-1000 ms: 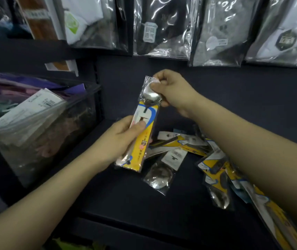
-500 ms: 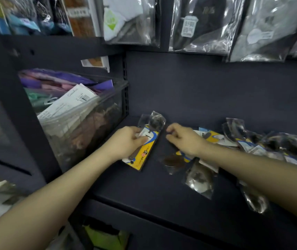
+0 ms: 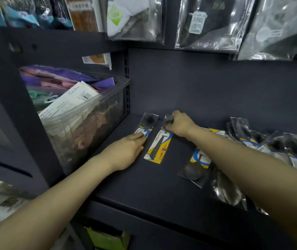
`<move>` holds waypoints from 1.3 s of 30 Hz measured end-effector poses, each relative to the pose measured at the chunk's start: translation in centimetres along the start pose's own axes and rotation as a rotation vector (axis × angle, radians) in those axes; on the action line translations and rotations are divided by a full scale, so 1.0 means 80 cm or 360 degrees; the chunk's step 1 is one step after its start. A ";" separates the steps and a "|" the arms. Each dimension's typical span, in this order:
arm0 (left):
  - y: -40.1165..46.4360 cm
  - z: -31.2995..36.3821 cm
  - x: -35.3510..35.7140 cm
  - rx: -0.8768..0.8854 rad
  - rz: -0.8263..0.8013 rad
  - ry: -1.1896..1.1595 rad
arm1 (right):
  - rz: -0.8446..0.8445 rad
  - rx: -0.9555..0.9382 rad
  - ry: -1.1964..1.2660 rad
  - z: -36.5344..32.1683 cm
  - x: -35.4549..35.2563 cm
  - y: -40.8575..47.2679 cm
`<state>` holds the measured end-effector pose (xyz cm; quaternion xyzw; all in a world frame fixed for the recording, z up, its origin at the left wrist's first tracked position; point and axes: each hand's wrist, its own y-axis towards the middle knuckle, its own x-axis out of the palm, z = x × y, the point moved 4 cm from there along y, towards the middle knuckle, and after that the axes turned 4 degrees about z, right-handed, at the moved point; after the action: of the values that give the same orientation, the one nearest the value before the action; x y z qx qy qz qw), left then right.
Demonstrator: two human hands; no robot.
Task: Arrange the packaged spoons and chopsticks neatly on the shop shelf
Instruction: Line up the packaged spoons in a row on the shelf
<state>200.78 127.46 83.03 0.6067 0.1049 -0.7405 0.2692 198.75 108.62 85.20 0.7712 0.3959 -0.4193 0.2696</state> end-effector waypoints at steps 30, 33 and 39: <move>0.013 -0.016 0.014 -0.0446 -0.0106 0.0179 | -0.1248 -0.0756 -0.0397 0.021 -0.052 -0.112; 0.009 -0.025 0.011 -0.0438 -0.0064 0.0193 | -0.1159 -0.0854 -0.0444 0.020 -0.044 -0.114; 0.018 -0.034 0.009 -0.0450 -0.0073 0.0227 | -0.0901 -0.0969 -0.0241 -0.001 -0.041 -0.105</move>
<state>203.72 127.40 81.94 0.6112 0.2410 -0.6794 0.3268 190.67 111.99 87.35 0.4841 0.6771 -0.3961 0.3876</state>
